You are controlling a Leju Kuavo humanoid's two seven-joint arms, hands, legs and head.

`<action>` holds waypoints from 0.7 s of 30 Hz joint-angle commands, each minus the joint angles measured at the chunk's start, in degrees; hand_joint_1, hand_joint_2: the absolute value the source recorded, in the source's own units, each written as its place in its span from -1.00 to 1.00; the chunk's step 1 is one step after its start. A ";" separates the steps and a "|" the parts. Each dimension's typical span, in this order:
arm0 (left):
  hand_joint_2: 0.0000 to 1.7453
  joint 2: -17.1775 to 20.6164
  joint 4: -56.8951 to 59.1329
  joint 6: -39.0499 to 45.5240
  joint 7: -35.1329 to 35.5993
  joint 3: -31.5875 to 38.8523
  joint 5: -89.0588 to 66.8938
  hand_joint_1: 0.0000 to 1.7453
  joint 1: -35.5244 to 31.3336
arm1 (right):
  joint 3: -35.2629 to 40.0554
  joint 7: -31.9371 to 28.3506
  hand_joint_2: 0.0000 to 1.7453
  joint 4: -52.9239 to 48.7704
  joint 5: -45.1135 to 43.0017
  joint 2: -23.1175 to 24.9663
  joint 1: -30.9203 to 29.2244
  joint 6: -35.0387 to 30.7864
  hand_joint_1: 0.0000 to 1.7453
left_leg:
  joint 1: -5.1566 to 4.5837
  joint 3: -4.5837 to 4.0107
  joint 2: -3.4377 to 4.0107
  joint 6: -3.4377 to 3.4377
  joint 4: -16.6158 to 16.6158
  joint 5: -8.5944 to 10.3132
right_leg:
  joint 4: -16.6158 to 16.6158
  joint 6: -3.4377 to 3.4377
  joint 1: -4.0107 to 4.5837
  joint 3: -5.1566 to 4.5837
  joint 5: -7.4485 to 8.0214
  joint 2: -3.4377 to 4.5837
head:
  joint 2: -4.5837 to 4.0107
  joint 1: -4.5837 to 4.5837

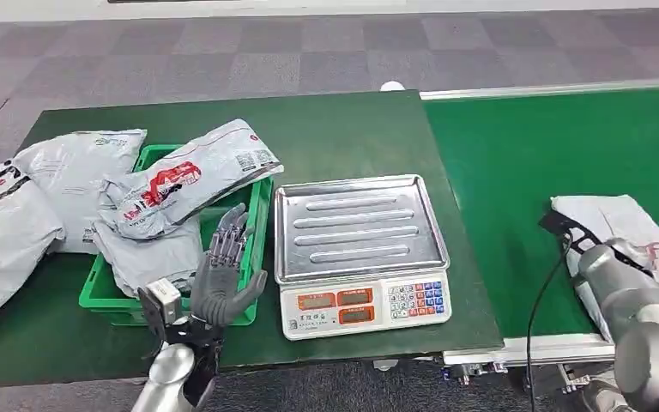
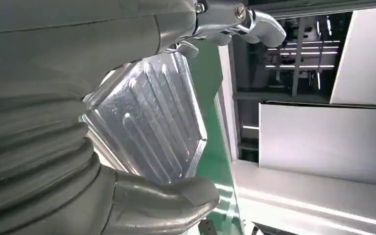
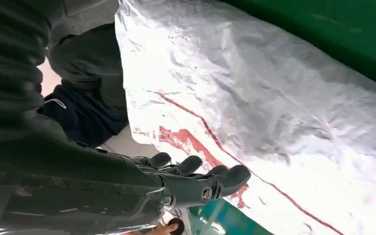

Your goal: Moved the parcel from conveyor to table for the left to box.

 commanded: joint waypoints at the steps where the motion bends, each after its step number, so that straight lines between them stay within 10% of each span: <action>1: 1.00 1.98 4.40 -1.24 0.00 -2.27 0.98 -1.00 -1.88 | -5.92 6.08 1.00 2.60 -0.25 1.40 -0.28 9.42 -1.00 | 0.06 0.19 0.13 -0.04 -0.08 -0.04 | -0.14 -0.05 0.06 0.17 0.03 0.17 | 0.00 0.00; 21: 1.00 1.88 4.85 -0.96 -0.17 -2.64 0.38 -1.00 -1.84 | -8.08 8.74 1.00 3.03 -0.67 1.42 2.07 20.53 -1.00 | 0.03 0.13 0.05 -0.02 -0.05 -0.02 | -0.09 -0.02 0.03 0.12 0.00 0.07 | -0.02 0.00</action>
